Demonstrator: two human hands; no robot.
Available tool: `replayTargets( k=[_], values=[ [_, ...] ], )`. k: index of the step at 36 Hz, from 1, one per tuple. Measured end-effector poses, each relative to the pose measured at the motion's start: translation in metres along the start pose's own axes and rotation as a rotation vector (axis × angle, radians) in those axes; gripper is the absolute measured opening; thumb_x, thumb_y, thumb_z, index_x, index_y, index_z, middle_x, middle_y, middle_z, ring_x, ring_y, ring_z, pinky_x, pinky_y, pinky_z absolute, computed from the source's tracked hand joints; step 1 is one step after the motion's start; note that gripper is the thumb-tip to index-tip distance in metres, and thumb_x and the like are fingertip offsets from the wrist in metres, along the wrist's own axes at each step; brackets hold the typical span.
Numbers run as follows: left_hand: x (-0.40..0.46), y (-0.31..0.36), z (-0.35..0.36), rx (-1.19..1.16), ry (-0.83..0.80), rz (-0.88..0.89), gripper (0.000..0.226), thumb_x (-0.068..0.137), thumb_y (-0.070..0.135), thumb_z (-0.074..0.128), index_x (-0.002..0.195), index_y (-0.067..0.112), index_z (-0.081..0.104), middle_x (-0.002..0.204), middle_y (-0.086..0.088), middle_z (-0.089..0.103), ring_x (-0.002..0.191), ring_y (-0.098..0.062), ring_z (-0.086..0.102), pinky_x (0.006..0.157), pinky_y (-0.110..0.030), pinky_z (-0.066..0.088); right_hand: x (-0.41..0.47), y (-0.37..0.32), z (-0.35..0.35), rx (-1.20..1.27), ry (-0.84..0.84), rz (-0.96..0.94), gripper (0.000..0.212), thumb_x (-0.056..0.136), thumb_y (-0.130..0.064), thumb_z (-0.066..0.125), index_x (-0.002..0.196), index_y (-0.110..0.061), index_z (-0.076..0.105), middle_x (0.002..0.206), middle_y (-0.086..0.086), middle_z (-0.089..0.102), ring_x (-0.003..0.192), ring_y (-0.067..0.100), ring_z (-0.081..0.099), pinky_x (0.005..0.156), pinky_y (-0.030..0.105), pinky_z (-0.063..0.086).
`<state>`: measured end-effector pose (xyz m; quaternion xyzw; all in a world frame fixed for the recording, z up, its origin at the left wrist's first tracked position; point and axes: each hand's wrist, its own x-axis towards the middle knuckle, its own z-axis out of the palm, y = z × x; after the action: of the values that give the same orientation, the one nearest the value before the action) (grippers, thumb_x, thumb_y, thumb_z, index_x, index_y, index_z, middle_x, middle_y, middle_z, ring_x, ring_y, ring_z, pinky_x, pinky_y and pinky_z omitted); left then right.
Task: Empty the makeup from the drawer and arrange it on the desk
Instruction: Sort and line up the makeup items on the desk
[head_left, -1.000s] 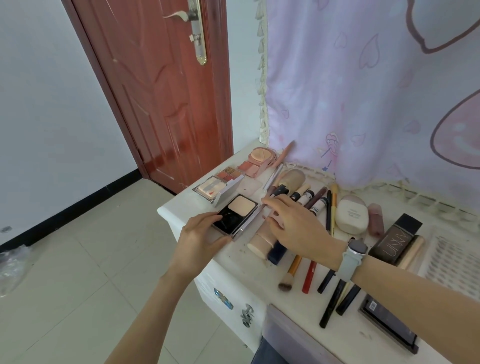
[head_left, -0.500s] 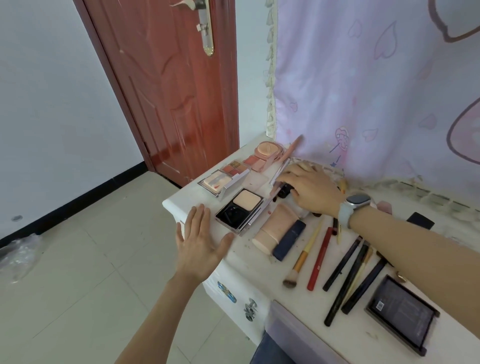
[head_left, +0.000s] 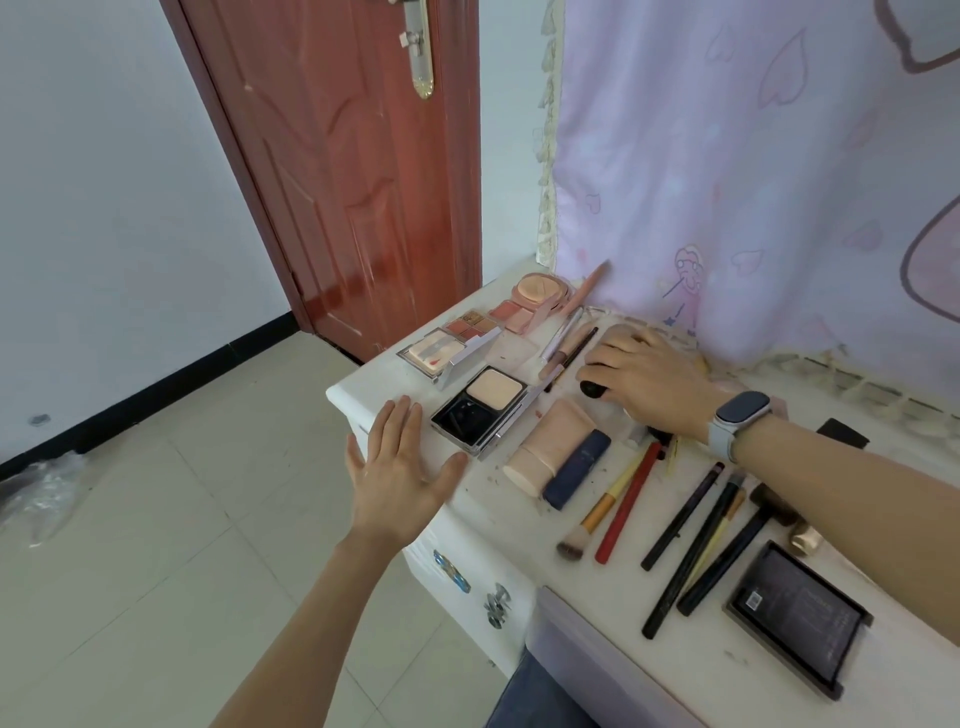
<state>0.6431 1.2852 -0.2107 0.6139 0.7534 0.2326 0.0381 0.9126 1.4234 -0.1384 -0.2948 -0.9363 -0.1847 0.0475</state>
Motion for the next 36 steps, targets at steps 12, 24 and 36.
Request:
replayTargets(
  k=[12,24,36],
  values=[
    [-0.002,0.01,-0.01,-0.268,0.066,-0.034,0.066,0.083,0.046,0.051,0.142,0.017,0.037,0.153,0.004,0.026,0.142,-0.012,0.016,0.115,-0.044,-0.006,-0.041,0.01,-0.005,-0.021,-0.118,0.023,0.028,0.094,-0.019,0.047,0.12,-0.029,0.055,0.123,-0.011,0.054,0.12,0.018,0.045,0.102,0.04,0.03],
    [0.005,0.058,-0.057,-0.537,0.442,0.091,0.032,0.077,0.011,0.05,0.106,0.013,0.062,0.108,0.013,0.052,0.11,-0.017,0.05,0.101,-0.045,0.036,-0.059,0.017,-0.024,0.092,0.118,0.139,0.035,0.068,-0.004,0.076,0.099,-0.017,0.067,0.102,-0.002,0.066,0.1,0.025,0.061,0.083,0.033,0.029],
    [0.05,0.148,-0.064,-0.508,0.163,0.334,0.027,0.088,0.01,0.055,0.114,0.012,0.06,0.112,0.008,0.06,0.1,-0.004,0.051,0.087,-0.015,0.038,-0.063,0.043,-0.05,0.849,0.35,0.729,0.014,0.085,-0.004,0.06,0.089,-0.017,0.06,0.09,-0.001,0.059,0.09,0.022,0.051,0.082,0.032,0.039]
  ],
)
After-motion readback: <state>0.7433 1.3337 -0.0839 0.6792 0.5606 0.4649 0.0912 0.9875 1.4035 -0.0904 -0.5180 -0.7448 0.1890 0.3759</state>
